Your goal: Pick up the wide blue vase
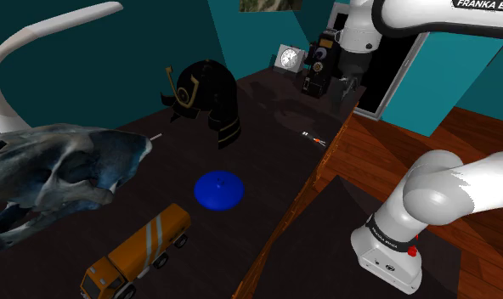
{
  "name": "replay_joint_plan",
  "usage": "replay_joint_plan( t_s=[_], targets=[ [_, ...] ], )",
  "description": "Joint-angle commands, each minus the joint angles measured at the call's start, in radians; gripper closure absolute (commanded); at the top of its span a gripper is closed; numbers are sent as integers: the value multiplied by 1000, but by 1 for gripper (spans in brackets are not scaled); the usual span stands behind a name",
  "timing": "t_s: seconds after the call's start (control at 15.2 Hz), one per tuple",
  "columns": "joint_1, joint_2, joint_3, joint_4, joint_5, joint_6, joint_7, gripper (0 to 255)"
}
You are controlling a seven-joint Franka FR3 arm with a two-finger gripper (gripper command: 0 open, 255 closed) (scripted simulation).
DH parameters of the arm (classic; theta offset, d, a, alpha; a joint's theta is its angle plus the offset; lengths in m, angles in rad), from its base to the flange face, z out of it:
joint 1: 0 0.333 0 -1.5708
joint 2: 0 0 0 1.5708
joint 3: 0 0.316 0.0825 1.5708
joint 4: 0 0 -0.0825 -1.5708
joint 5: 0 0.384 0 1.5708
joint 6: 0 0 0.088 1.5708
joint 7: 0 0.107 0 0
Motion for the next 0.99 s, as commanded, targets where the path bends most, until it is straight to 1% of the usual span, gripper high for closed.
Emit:
replay_joint_plan(
  t_s=[0.0,0.53,0.92],
  targets=[
    [0,0,0,0,0,0,0,0],
    [53,148,139,-9,92,163,163,0],
    [81,304,240,37,125,282,284,0]
  ],
)
